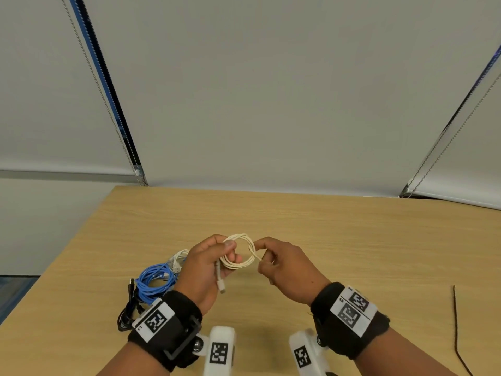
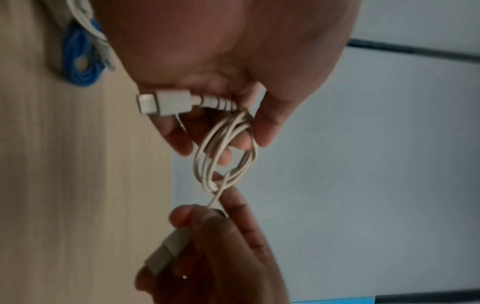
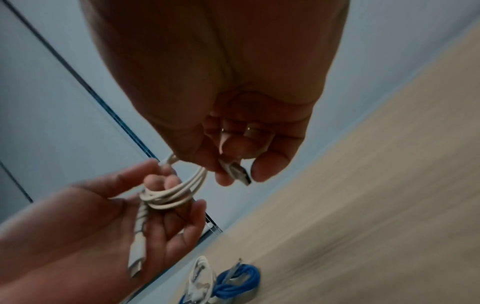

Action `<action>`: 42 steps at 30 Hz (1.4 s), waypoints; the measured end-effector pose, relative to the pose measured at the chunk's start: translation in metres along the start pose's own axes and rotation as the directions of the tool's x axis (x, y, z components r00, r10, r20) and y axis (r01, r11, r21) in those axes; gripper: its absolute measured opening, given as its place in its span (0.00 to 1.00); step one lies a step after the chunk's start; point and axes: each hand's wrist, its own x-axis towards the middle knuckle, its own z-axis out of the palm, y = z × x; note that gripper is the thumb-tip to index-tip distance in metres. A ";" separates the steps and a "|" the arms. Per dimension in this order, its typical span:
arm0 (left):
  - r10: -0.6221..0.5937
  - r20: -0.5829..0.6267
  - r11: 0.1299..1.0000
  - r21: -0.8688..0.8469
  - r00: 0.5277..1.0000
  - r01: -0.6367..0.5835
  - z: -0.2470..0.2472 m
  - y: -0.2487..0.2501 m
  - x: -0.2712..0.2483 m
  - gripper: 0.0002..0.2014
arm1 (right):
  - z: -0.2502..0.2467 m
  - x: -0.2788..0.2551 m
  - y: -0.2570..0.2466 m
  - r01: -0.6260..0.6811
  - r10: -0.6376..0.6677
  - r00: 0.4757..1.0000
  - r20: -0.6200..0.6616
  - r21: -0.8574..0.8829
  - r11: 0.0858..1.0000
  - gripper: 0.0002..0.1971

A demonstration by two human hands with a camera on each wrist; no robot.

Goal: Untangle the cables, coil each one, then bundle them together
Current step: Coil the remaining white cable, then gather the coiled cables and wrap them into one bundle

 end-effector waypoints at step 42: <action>-0.005 -0.336 0.992 -0.118 0.942 -0.036 -0.189 0.018 -0.069 0.14 | 0.197 0.039 -0.101 0.385 -0.302 0.880 0.367 -0.179 0.905 0.04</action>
